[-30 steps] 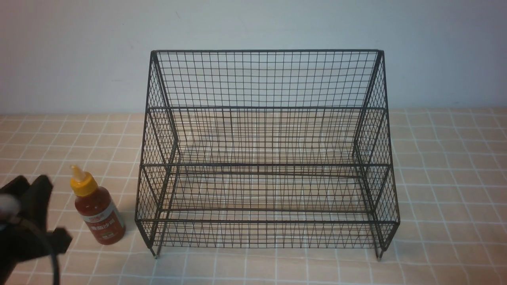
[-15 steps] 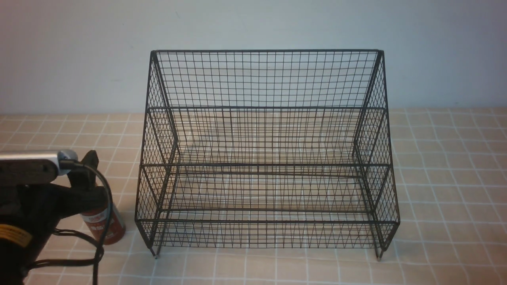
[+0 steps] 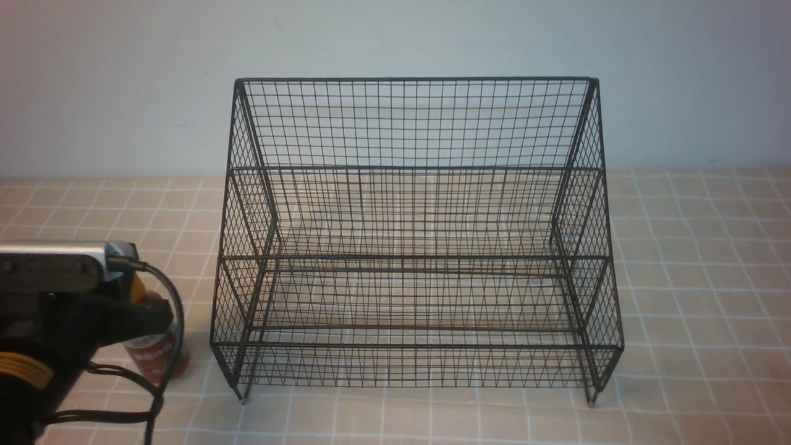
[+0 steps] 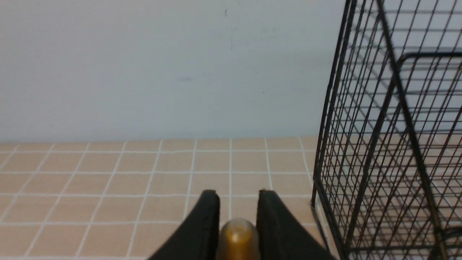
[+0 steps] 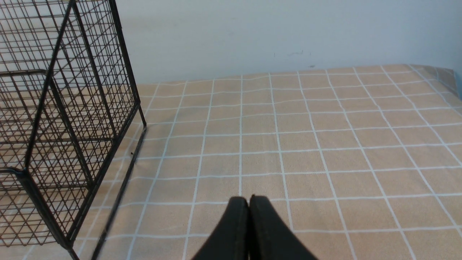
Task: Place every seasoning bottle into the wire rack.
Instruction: Use the left arm to grab the condiment bottle closest to it, then use the left arm to put the condiment bottle back on the shelf
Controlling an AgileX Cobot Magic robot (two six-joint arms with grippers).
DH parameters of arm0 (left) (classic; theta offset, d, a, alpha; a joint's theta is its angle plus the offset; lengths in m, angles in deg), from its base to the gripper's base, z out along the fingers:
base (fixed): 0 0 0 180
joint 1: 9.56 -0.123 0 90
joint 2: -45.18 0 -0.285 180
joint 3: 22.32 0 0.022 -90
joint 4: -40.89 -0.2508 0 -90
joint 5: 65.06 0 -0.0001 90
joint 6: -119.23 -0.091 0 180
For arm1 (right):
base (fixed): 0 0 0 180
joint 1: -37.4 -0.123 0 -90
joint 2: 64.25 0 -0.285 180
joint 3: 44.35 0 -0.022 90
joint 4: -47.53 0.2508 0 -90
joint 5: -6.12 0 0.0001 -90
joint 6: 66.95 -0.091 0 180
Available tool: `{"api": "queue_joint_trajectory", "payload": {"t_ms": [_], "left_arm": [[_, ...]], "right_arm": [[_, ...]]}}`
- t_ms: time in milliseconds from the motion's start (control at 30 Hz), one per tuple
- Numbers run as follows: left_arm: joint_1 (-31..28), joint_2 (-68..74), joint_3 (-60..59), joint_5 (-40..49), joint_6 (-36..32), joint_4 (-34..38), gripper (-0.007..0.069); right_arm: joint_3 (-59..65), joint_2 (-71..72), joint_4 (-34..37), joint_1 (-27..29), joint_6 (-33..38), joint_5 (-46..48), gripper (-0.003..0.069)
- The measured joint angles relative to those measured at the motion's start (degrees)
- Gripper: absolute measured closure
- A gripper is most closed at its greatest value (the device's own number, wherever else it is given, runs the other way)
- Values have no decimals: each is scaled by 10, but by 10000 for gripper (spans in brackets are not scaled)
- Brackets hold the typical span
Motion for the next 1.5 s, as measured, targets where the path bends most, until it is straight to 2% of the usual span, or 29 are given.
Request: {"api": "queue_joint_trajectory", "payload": {"t_ms": [67,200,267,400,467,567,700,1033,1133,1333,1500], "left_arm": [[0,-75,10,68,-16,-1,516],[0,-218,56,271,-25,-4,516],[0,-267,82,345,-25,-4,516],[0,-339,141,457,-24,-5,516],[0,-362,163,477,-21,-5,516],[0,-376,179,480,-4,-5,516],[19,-379,182,488,53,-5,516],[168,-288,182,428,71,-65,516],[199,-232,182,379,71,-75,516],[214,-131,182,269,72,-80,516],[214,-66,182,234,75,-80,516]], "right_arm": [[0,0,0,0,0,0,673],[0,0,0,0,0,0,673],[0,0,0,0,0,0,673],[0,0,0,0,0,0,673],[0,0,0,0,0,0,673],[0,0,0,0,0,0,673],[0,0,0,0,0,0,673],[0,0,0,0,0,0,673],[0,0,0,0,0,0,673],[0,0,0,0,0,0,673],[0,0,0,0,0,0,673]]}}
